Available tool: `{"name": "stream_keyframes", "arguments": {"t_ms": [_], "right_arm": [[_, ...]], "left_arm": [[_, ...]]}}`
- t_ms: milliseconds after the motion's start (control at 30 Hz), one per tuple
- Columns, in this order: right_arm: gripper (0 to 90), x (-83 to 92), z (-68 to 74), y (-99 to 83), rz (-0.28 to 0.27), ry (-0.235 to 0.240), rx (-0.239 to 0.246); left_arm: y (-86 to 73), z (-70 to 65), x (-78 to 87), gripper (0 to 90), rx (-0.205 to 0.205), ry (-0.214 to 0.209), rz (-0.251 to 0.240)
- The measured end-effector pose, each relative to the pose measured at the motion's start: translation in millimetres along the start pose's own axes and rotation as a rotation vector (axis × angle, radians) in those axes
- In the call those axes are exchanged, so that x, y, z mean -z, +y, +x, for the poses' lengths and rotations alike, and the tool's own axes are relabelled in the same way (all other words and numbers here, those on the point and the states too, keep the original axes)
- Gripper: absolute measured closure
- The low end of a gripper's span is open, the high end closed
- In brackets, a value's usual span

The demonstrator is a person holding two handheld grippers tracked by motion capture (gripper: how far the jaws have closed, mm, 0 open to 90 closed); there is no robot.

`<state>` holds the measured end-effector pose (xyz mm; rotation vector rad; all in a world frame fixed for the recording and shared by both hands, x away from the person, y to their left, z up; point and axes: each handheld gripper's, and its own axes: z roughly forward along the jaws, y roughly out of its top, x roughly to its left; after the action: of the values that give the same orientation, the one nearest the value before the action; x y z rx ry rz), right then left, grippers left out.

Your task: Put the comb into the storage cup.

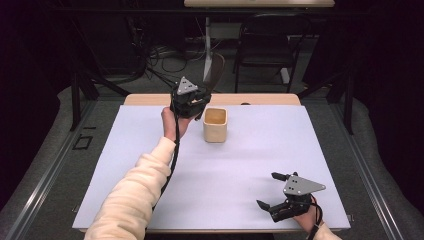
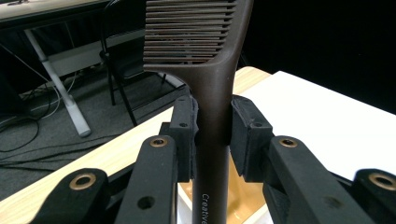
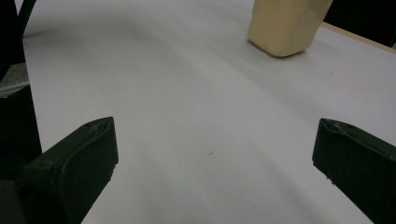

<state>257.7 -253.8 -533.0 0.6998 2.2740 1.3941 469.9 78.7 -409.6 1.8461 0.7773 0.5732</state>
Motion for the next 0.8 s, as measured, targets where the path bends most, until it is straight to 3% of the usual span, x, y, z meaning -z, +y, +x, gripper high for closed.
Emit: {"name": "stream_keyframes", "arguments": {"t_ms": [800], "right_arm": [[0.0, 0.0, 0.0, 0.1, -0.001, 0.000, -0.007]], "left_arm": [[5.9, -8.6, -10.8, 72.2, 0.002, -0.004, -0.039]]}}
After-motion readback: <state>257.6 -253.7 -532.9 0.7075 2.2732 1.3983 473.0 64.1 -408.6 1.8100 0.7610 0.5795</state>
